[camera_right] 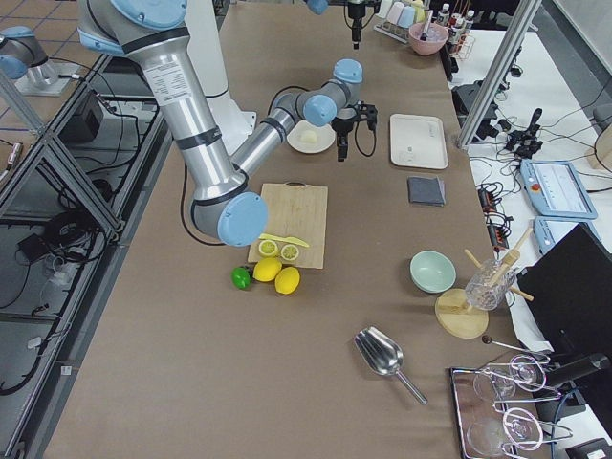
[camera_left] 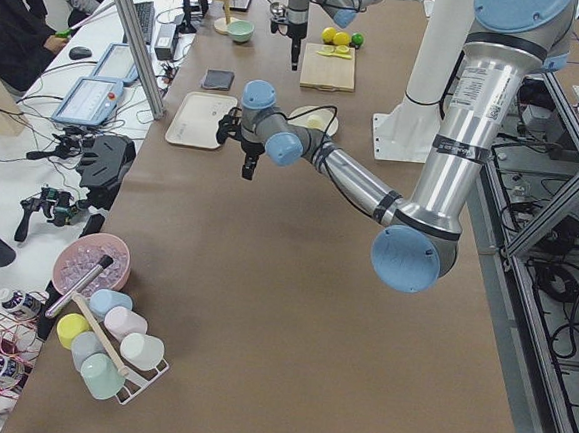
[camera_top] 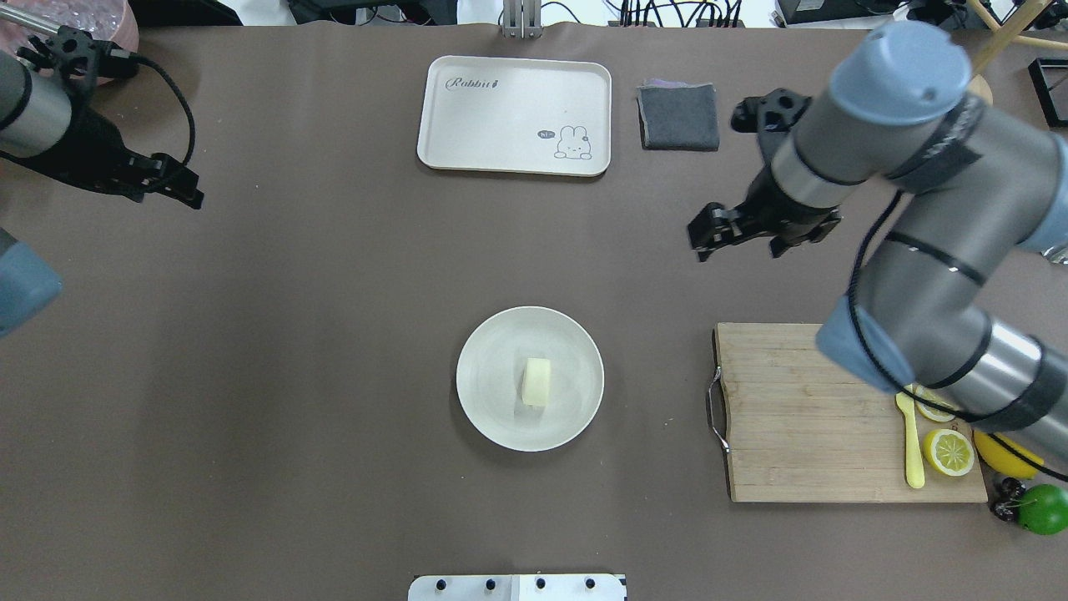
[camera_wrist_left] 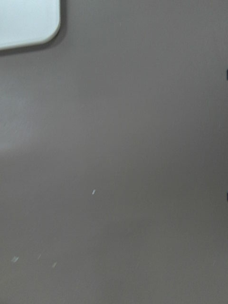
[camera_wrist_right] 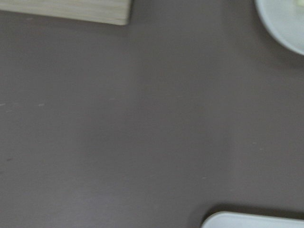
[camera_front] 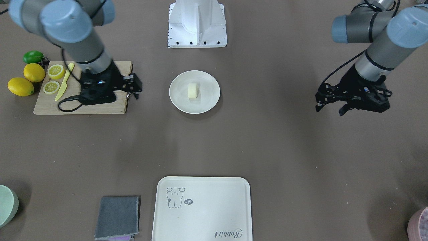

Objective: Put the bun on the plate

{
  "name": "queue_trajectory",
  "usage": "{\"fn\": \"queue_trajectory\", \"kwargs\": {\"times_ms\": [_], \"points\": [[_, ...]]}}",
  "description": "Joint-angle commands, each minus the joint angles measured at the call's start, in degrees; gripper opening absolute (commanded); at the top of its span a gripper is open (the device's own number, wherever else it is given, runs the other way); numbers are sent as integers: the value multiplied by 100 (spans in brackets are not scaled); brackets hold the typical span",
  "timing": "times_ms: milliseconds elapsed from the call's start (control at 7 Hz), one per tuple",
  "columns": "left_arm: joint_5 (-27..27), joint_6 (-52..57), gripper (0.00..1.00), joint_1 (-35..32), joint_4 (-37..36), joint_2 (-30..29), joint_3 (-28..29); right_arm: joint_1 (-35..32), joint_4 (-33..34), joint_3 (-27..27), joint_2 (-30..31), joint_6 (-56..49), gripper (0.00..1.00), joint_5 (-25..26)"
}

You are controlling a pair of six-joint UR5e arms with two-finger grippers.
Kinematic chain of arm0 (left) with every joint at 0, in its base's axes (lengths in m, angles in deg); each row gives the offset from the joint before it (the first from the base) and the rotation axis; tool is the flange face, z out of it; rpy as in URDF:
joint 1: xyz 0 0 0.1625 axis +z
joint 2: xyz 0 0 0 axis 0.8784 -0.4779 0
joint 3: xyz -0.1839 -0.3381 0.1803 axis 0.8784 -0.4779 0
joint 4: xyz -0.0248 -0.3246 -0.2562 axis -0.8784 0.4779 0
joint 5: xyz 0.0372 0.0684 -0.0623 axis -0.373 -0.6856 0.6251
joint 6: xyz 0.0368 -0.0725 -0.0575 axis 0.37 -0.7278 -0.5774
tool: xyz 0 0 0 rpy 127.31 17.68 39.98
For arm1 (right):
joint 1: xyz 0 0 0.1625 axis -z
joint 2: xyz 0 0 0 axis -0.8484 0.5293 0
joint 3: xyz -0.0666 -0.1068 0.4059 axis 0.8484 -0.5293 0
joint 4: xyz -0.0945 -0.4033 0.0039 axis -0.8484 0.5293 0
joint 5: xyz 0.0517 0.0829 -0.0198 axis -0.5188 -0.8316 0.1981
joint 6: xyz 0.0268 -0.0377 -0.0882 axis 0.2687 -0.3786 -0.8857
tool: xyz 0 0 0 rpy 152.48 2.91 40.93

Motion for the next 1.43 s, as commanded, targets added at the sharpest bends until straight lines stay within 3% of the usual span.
{"fn": "queue_trajectory", "kwargs": {"times_ms": [0,286,429,571,714,1286], "points": [[18,2253,97,-1156,-983,294,-42,-1839,83,-79,1270,-3147,100,-705],[489,3717,97,-2195,-1215,900,71,-2923,66,-858,1782,-5190,100,-779],[789,3897,97,-2452,-1171,1399,81,-3476,57,-1359,1845,-6105,100,-778],[731,3925,97,-2594,-1084,1996,-67,-3865,48,-1599,1941,-6471,100,-761],[678,3942,97,-2621,-735,2280,-77,-4060,-13,-1584,2134,-6527,100,-700],[739,3776,98,-2621,-696,2353,-59,-4352,-13,-1337,2355,-6562,100,-524]]}}
